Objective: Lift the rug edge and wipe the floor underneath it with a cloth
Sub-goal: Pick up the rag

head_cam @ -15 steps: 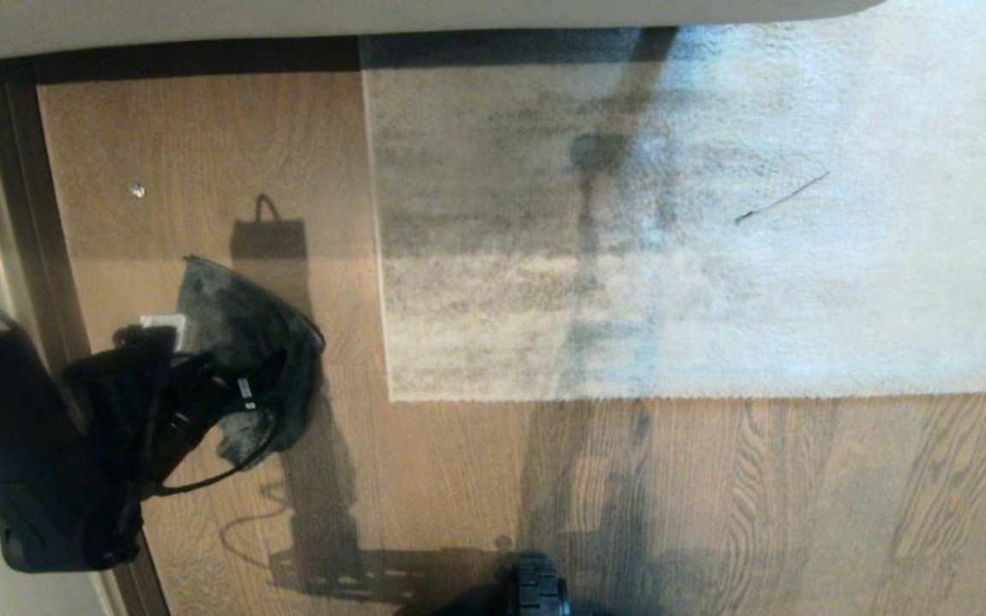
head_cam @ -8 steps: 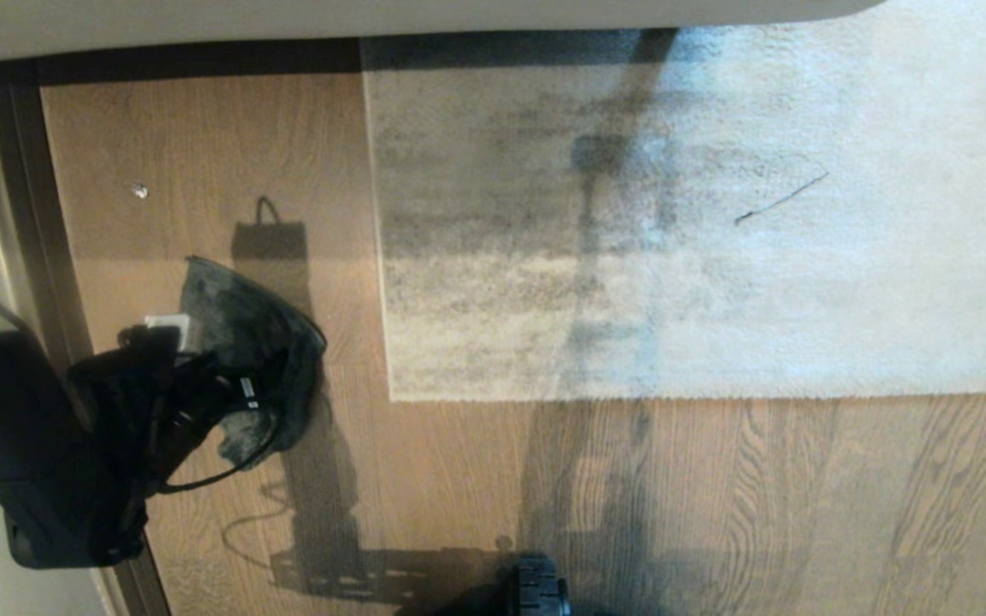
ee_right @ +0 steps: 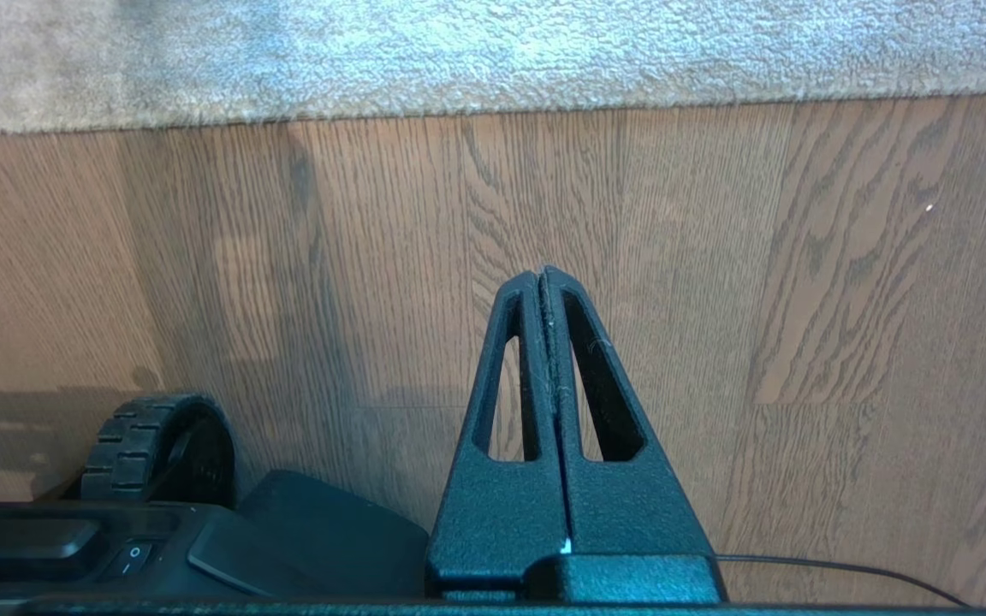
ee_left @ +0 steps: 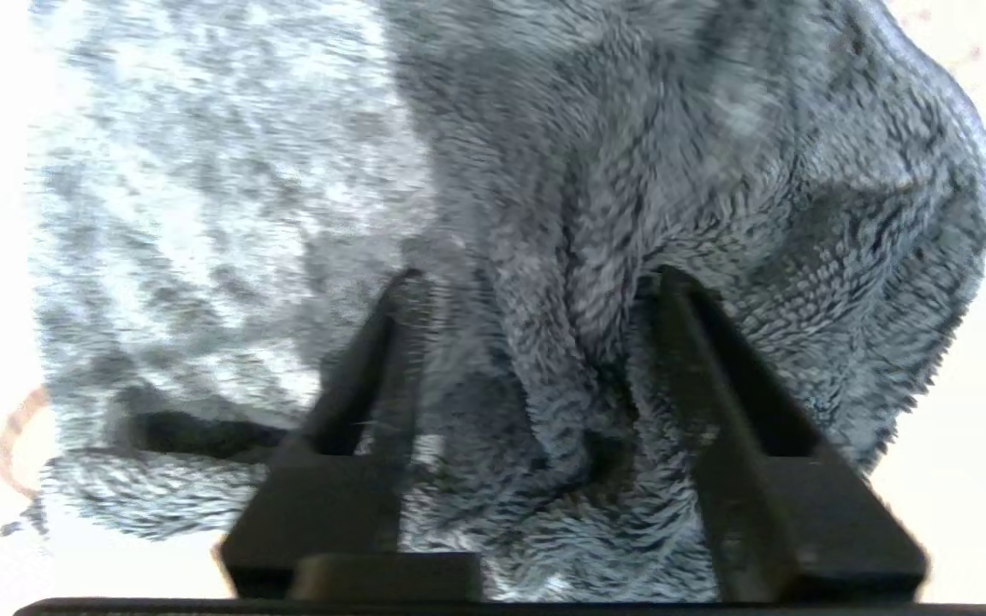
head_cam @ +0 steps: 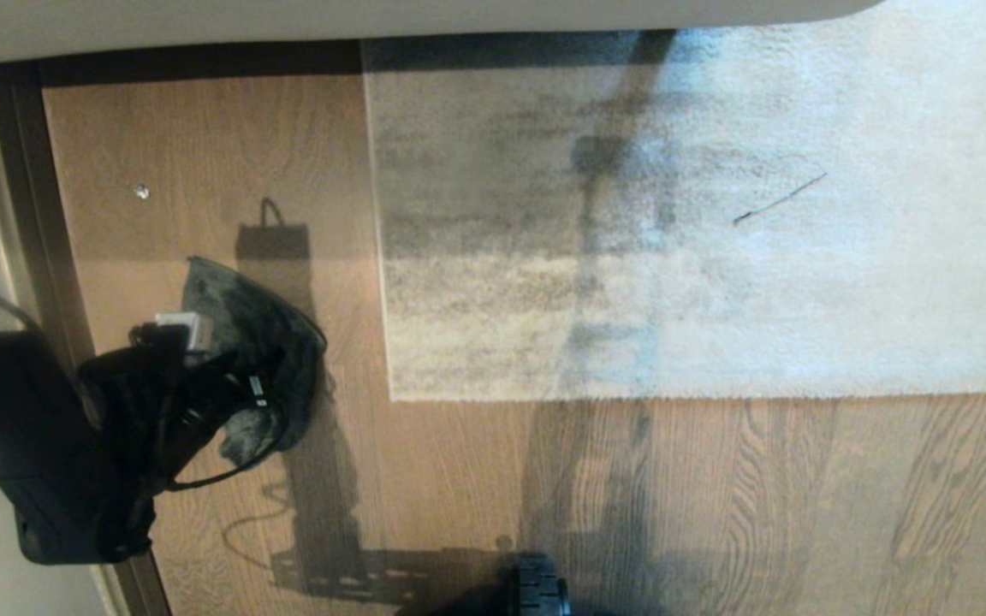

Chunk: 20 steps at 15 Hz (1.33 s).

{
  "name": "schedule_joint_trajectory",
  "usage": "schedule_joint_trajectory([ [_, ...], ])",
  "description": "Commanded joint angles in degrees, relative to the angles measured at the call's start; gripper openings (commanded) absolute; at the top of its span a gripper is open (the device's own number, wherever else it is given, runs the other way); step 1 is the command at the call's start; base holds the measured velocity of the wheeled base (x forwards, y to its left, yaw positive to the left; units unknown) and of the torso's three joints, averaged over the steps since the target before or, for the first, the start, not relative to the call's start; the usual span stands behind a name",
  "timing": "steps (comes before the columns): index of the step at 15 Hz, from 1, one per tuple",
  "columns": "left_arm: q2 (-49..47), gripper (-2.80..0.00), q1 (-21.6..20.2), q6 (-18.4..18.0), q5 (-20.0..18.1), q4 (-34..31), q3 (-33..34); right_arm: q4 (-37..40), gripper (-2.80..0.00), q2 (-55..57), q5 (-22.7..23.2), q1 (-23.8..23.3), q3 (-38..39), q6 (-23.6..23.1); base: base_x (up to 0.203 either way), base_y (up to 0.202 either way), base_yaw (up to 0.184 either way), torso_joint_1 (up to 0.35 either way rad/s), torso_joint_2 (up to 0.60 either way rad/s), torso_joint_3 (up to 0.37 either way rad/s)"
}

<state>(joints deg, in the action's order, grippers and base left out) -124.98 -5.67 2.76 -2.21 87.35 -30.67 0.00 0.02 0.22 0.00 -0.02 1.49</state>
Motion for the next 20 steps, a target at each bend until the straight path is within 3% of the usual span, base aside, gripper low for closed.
schedule_joint_trajectory([
  [1, -0.3, -2.8, 0.0, 0.1, 0.2, 2.6, 0.0, 0.0, -2.8, 0.0, 0.0, 0.0, 0.0, 0.0, 0.0, 0.0, 0.0, 0.0, 0.0, 0.0],
  [12, 4.9, -2.8, 0.2, 0.1, 0.3, 2.6, 3.4, 0.0, -2.8, 0.0, 0.0, 0.0, 0.0, 0.0, 0.0, 0.0, 0.0, 0.0, 0.0, 0.0],
  [20, 16.7, -2.8, 1.3, 0.3, 0.1, 2.6, 13.0, 0.0, -2.8, 0.0, 0.0, 0.0, 0.0, 0.0, 0.0, 0.0, 0.0, 0.0, 0.0, 0.0],
])
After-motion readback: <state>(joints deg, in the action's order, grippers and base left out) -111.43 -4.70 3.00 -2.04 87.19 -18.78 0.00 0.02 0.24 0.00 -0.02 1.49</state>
